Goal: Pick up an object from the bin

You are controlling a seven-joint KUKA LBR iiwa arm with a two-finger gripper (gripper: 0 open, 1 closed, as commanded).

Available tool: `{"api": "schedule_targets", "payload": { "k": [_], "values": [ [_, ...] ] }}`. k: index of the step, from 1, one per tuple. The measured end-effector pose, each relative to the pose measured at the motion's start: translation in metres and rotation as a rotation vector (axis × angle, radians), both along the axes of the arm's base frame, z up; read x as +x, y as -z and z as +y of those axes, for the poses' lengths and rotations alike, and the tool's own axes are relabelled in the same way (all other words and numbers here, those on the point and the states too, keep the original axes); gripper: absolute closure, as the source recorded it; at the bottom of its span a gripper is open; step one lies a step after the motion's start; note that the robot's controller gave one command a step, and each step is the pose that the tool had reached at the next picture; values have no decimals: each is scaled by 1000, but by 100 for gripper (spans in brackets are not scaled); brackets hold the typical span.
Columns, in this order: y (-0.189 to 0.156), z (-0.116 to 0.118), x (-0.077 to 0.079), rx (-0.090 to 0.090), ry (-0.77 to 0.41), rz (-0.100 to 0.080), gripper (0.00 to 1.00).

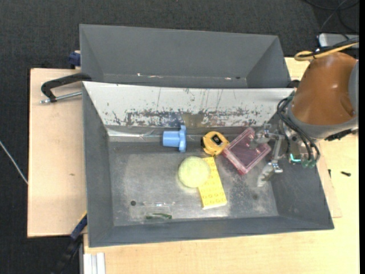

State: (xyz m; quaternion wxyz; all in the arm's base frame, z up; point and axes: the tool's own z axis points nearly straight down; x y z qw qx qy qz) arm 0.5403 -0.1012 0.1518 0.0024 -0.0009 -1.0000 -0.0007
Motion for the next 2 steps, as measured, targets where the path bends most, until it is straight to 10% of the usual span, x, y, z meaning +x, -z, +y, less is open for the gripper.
{"api": "schedule_targets", "payload": {
  "k": [2],
  "values": [
    [50, -5, 22, -3, -64, -15, 0]
  ]
}}
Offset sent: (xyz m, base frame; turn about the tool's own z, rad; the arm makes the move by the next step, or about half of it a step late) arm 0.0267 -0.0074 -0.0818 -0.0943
